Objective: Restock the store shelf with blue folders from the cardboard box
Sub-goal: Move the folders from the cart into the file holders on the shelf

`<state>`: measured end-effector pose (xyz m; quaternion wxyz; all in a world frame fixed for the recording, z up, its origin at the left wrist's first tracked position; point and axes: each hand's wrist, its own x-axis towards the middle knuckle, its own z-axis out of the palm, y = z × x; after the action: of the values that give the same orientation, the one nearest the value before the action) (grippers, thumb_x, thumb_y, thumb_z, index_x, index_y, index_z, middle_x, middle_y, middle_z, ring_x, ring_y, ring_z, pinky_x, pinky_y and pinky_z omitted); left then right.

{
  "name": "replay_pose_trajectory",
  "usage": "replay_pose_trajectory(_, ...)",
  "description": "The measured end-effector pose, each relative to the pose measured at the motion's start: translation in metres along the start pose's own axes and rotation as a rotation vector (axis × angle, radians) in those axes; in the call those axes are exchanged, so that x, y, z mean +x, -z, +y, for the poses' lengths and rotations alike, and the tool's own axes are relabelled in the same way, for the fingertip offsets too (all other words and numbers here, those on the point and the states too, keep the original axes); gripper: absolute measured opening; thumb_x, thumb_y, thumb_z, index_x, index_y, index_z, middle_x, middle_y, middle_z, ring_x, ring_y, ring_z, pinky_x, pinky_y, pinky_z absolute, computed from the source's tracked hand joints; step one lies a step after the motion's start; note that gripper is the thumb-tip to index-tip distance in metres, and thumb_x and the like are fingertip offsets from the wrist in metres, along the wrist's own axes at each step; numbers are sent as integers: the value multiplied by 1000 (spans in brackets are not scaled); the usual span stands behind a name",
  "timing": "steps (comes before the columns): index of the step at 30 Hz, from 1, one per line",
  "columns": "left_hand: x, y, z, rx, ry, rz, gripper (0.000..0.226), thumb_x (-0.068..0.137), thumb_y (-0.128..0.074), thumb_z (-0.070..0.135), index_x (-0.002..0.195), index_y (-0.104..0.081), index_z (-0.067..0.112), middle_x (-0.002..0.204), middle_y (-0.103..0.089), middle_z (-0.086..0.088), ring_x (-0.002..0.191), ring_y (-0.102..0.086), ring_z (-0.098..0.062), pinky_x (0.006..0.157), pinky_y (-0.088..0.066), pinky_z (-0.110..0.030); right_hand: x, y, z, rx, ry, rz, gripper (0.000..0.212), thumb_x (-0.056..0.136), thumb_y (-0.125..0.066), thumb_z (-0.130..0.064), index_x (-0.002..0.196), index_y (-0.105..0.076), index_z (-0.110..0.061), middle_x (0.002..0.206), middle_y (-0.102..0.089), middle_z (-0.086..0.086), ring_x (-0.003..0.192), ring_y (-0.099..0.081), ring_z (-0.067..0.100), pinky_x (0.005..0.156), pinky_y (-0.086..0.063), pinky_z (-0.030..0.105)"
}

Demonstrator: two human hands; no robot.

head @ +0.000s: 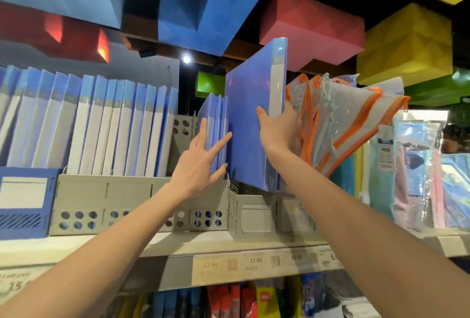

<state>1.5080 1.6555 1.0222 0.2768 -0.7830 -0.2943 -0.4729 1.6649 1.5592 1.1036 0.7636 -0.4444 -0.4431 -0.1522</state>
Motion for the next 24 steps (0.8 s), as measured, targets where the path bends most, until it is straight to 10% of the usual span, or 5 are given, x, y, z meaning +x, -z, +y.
replay_pose_trajectory(15, -11, 1, -7, -126, 17, -45, 62, 101, -43, 57, 157, -18, 49, 165, 30, 4, 156, -7, -25, 99, -52, -38, -14, -11, 25, 51, 31, 15, 35, 91, -73, -30, 119, -60, -14, 117, -67, -1, 97, -61, 11, 73, -48, 10)
replay_pose_trajectory(24, -13, 1, -4, -128, 24, -72, 63, 102, -39, 58, 158, -11, 50, 162, 35, 5, 157, -1, -24, 89, -56, -40, -36, -8, 41, -47, 50, -26, 25, 89, -72, -36, 102, -58, -20, 93, -62, -8, 86, -60, 14, 83, -58, 39)
